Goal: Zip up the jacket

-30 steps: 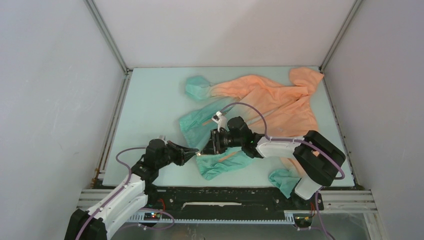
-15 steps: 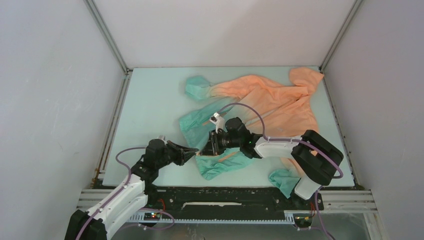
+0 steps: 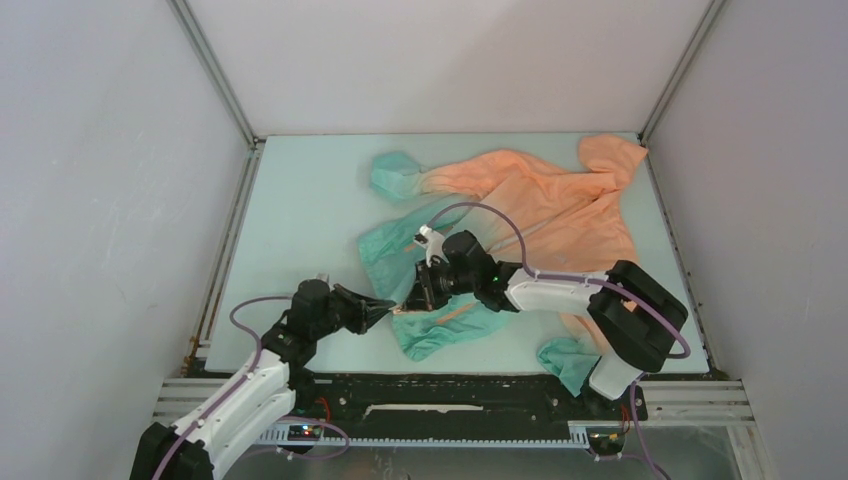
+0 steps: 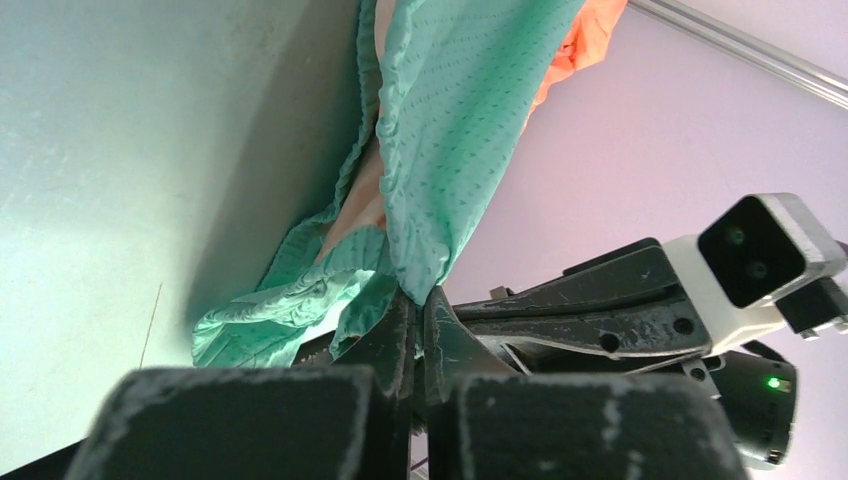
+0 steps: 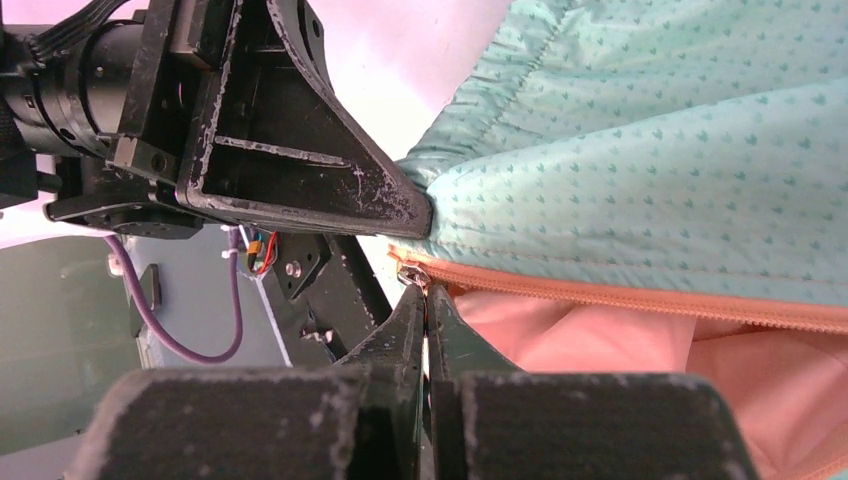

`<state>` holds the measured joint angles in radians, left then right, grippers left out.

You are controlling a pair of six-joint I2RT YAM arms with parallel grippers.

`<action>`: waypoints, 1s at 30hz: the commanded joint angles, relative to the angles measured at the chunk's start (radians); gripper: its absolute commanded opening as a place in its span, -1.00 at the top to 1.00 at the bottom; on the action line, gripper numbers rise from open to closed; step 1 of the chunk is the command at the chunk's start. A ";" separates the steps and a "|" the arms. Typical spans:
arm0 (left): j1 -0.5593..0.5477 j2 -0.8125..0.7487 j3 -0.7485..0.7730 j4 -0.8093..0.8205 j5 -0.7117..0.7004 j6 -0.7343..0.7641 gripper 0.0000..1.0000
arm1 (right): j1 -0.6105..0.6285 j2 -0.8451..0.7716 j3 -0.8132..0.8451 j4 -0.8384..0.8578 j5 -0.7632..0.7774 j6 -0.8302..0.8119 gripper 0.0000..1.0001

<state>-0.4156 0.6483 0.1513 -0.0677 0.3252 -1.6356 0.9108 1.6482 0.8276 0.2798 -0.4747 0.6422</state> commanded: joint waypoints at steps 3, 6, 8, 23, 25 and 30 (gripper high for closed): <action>0.004 -0.031 -0.041 -0.023 -0.020 0.083 1.00 | -0.020 -0.033 0.166 -0.354 0.033 -0.157 1.00; 0.003 -0.050 -0.051 -0.035 -0.034 0.129 1.00 | -0.027 -0.001 0.238 -0.532 0.097 -0.281 1.00; 0.013 -0.052 -0.053 -0.052 -0.027 0.172 1.00 | -0.041 0.014 0.268 -0.605 0.110 -0.333 1.00; 0.048 -0.219 0.008 -0.326 -0.150 0.368 1.00 | -0.072 -0.057 0.269 -0.691 0.442 -0.473 1.00; 0.054 -0.199 0.043 -0.376 -0.198 0.404 1.00 | -0.061 -0.067 0.269 -0.689 0.522 -0.527 1.00; 0.115 -0.177 0.070 -0.462 -0.282 0.401 1.00 | -0.134 -0.065 0.268 -0.722 0.763 -0.704 1.00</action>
<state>-0.3546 0.4599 0.1722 -0.3981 0.1726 -1.2903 0.8555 1.6112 1.0763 -0.3843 0.0082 0.1177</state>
